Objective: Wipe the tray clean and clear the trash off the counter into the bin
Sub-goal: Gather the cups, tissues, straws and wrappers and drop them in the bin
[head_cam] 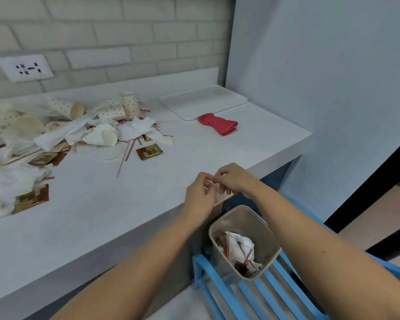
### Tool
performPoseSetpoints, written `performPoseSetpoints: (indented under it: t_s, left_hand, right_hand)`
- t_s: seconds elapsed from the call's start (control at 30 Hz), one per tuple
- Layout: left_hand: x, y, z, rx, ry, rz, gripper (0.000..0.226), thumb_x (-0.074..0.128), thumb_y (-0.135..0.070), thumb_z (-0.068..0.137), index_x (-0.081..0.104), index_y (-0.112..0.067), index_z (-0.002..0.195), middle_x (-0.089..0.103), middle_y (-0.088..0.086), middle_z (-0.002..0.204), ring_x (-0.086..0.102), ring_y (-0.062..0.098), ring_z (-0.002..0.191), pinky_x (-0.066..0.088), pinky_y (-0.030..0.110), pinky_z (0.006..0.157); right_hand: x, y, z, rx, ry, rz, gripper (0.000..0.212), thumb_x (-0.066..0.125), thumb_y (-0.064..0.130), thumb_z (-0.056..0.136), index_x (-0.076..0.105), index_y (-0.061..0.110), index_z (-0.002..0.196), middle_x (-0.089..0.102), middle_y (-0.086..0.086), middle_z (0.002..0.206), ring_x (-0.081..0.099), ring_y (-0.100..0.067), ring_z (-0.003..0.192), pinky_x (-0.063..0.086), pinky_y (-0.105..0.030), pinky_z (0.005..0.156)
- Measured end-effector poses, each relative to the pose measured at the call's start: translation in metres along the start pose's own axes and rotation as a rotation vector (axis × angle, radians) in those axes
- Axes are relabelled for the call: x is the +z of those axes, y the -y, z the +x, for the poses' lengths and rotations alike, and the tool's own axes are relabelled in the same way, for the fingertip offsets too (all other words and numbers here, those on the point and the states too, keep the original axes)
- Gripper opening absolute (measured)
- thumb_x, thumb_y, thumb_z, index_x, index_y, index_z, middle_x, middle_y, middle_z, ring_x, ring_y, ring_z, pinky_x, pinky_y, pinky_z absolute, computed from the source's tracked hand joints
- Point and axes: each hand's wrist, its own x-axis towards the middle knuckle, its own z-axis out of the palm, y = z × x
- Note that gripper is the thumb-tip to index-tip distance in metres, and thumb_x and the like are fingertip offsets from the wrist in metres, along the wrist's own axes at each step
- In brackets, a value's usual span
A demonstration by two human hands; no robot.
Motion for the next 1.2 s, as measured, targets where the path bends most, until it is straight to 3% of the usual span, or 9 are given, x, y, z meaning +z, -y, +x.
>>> performPoseSetpoints:
  t_s: [0.17,0.3,0.4,0.57,0.9,1.03,1.1,1.2]
  left_hand:
    - [-0.062,0.002,0.004,0.006,-0.173,0.057,0.020,0.047,-0.014,0.096,0.049,-0.018,0.115,0.056,-0.003,0.095,0.062,0.016,0.079,0.048,0.018,0.067]
    - [-0.120,0.016,0.004,-0.041,-0.294,0.112,0.021,0.046,-0.015,0.096,0.050,-0.018,0.116,0.055,-0.003,0.105,0.062,0.019,0.090,0.050,0.025,0.079]
    - [-0.176,0.032,-0.005,-0.046,-0.389,0.138,0.020,0.046,-0.013,0.095,0.050,-0.014,0.115,0.055,-0.001,0.102,0.061,0.021,0.087,0.047,0.022,0.071]
    - [-0.263,0.066,-0.025,-0.070,-0.522,0.197,0.016,0.045,-0.010,0.094,0.052,-0.010,0.108,0.056,0.003,0.095,0.052,0.014,0.066,0.040,0.018,0.055]
    - [-0.406,0.124,-0.058,-0.179,-0.611,0.420,0.028,0.045,0.008,0.083,0.059,-0.004,0.105,0.052,0.006,0.104,0.048,0.016,0.080,0.039,0.021,0.068]
    - [-0.453,0.147,-0.054,-0.246,-0.591,0.564,0.029,0.050,0.004,0.085,0.061,-0.003,0.111,0.052,0.011,0.119,0.054,0.025,0.094,0.043,0.028,0.084]
    - [-0.468,0.157,-0.046,-0.278,-0.530,0.665,0.031,0.056,-0.005,0.086,0.058,-0.006,0.117,0.048,0.013,0.128,0.051,0.030,0.109,0.041,0.033,0.094]
    - [-0.478,0.161,-0.033,-0.355,-0.415,0.859,0.048,0.061,-0.030,0.087,0.048,-0.018,0.131,0.038,0.007,0.141,0.036,0.031,0.125,0.035,0.040,0.102]
  right_hand:
    - [0.026,0.059,-0.001,-0.100,0.012,-0.037,0.014,0.055,0.021,0.090,0.064,0.011,0.088,0.062,-0.001,0.063,0.045,-0.011,0.051,0.032,-0.020,0.047]
    - [0.060,0.099,0.003,-0.157,0.053,-0.078,0.013,0.055,0.024,0.093,0.063,0.014,0.094,0.061,0.001,0.067,0.047,-0.012,0.056,0.035,-0.020,0.050]
    - [0.094,0.136,0.006,-0.223,0.112,-0.086,0.012,0.055,0.024,0.091,0.061,0.014,0.091,0.060,0.000,0.066,0.047,-0.011,0.054,0.034,-0.020,0.049]
    - [0.149,0.194,0.010,-0.320,0.200,-0.114,0.011,0.055,0.022,0.091,0.060,0.013,0.087,0.060,-0.001,0.067,0.048,-0.011,0.056,0.033,-0.019,0.047]
    - [0.251,0.271,0.027,-0.442,0.280,-0.166,0.010,0.055,0.018,0.091,0.060,0.010,0.086,0.058,-0.002,0.073,0.049,-0.011,0.059,0.037,-0.018,0.051]
    - [0.277,0.286,0.043,-0.478,0.202,-0.166,0.007,0.054,0.013,0.089,0.061,0.010,0.087,0.056,-0.001,0.081,0.053,-0.016,0.074,0.044,-0.025,0.067]
    - [0.286,0.292,0.052,-0.471,0.148,-0.210,0.012,0.056,0.014,0.089,0.061,0.010,0.099,0.054,-0.001,0.088,0.053,-0.017,0.081,0.045,-0.029,0.075]
    - [0.300,0.297,0.066,-0.511,0.036,-0.386,0.035,0.056,0.019,0.090,0.051,0.015,0.124,0.040,-0.008,0.131,0.043,-0.025,0.119,0.043,-0.034,0.093]
